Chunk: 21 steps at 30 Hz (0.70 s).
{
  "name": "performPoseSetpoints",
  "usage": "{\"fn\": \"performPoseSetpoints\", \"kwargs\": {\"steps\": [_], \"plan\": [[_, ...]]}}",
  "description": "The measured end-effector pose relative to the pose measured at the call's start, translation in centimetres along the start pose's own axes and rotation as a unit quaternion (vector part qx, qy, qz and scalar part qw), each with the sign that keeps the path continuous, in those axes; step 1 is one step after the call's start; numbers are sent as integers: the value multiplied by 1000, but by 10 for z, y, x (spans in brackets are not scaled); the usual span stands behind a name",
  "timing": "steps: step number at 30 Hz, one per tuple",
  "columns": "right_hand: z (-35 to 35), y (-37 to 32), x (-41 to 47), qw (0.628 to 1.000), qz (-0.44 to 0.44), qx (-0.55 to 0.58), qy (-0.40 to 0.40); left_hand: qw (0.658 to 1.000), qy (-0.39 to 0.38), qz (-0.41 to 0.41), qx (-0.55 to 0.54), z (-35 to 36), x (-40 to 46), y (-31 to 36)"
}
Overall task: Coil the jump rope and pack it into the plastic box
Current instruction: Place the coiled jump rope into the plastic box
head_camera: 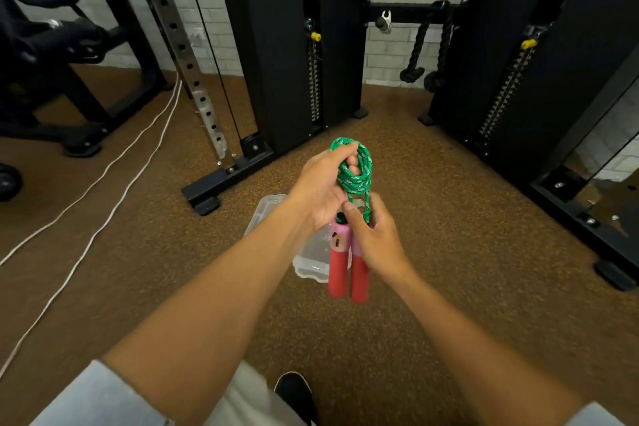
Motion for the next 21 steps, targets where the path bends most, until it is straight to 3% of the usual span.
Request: {"fn": "performPoseSetpoints", "kwargs": {"steps": [5,9,13,21], "plan": [[32,27,6,994,66,86,0,989,-8,-10,149,-30,23,3],[40,34,18,988,99,111,-32,978,-39,-24,206,-43,39,6],[42,45,32,985,119,123,-23,970,-61,-49,229,-48,53,7],[47,77,62,974,164,157,9,973,4,1,231,-66,92,-9]]}}
Point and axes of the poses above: each hand's wrist, its own x-axis towards the middle knuckle, its own z-axis out of the palm, y = z × x, the point moved 5 cm from there along x, towards the middle knuckle, and after that the axes turned 1 degree about z, right-handed, at the moved point
